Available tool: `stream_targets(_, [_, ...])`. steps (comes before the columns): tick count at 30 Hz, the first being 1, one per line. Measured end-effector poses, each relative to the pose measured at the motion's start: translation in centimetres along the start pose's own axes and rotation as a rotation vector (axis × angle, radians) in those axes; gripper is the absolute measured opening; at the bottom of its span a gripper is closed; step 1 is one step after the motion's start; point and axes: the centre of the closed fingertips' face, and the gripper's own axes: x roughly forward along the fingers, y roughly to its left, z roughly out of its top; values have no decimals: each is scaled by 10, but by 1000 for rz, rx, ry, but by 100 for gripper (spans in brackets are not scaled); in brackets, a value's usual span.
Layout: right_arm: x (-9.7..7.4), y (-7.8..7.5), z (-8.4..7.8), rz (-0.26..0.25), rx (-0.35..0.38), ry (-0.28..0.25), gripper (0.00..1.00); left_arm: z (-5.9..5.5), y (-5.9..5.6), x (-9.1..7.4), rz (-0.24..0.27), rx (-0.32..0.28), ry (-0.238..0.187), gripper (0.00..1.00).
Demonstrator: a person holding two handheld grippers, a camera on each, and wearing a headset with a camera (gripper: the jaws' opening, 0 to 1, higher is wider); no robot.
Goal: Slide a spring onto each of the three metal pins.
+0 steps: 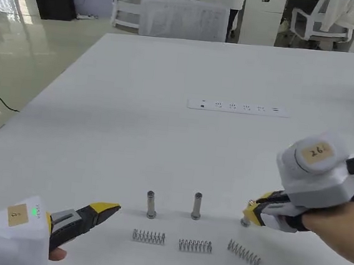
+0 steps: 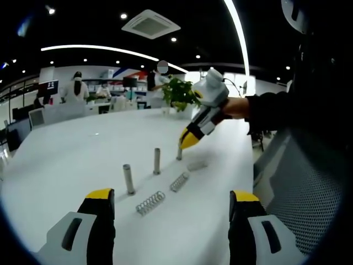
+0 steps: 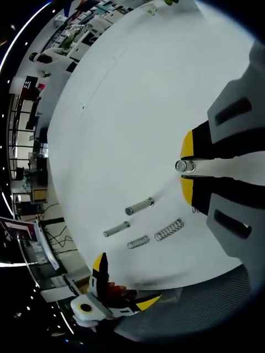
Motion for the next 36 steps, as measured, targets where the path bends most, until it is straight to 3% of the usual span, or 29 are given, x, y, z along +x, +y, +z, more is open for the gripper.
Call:
stream_targets(10, [-6,1,-11,14,5,17,11,1,1,-2,10,6,4,82])
stream_targets(24, [-13,26,-28,85,-4,40,11,5,3,-4,23,12,4,80])
stream_targets(31, [-11,44,-42,136,-38,88,11,6,2,-5,23,13,3,80])
stream_targets(36, [-10,48,-46,146,-62,114,11,7,2,-5,23,13,2,80])
